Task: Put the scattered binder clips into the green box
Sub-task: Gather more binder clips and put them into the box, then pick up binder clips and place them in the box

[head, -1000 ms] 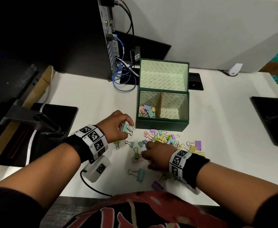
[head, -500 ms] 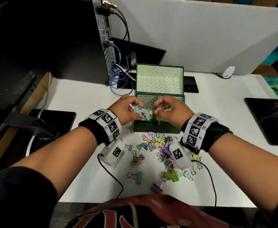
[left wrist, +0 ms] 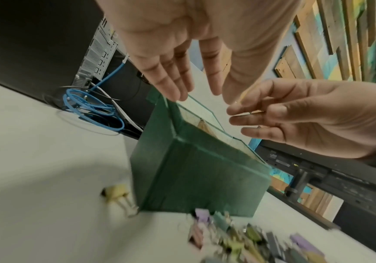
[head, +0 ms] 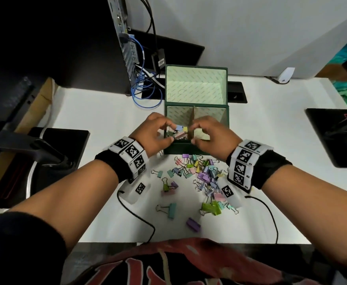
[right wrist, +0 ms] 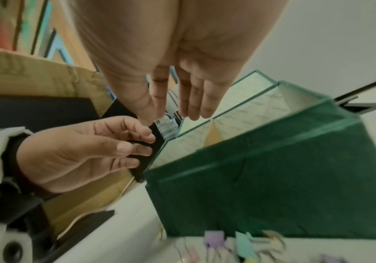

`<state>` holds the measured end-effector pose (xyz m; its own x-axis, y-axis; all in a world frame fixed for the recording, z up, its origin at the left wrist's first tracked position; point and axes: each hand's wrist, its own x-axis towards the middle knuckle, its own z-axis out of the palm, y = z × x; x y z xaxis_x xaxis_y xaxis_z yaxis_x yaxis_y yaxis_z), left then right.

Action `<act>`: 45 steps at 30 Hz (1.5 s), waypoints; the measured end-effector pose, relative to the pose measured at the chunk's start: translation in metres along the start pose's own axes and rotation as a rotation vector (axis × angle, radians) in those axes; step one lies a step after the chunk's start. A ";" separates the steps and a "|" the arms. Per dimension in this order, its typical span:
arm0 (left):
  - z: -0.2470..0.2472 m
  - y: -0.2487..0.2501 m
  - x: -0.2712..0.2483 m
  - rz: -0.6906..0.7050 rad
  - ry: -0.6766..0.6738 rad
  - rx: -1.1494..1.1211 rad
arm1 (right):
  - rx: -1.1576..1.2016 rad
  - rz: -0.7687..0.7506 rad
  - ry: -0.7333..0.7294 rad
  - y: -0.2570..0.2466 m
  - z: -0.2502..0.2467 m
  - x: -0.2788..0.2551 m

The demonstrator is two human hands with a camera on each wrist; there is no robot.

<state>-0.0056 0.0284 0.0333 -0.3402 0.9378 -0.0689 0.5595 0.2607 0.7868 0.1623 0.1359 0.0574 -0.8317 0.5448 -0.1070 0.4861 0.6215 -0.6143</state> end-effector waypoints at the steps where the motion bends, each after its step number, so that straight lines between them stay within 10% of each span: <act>1: 0.000 -0.005 -0.008 -0.008 -0.007 0.014 | -0.050 -0.016 -0.053 0.000 0.001 -0.007; 13: 0.033 -0.040 -0.058 -0.173 -0.366 0.600 | -0.571 0.043 -0.476 0.008 0.054 -0.015; 18: 0.019 -0.039 -0.058 -0.225 -0.215 0.629 | -0.606 0.006 -0.468 0.007 0.069 -0.009; 22: 0.019 -0.047 -0.069 -0.350 -0.344 0.603 | -0.579 0.023 -0.434 0.006 0.075 -0.008; 45: 0.067 -0.025 -0.022 -0.244 -0.333 0.487 | -0.356 0.199 -0.371 0.015 0.072 -0.010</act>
<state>0.0388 0.0165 -0.0263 -0.2921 0.8389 -0.4592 0.8017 0.4766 0.3608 0.1588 0.0999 -0.0070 -0.7218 0.4765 -0.5019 0.6509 0.7138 -0.2584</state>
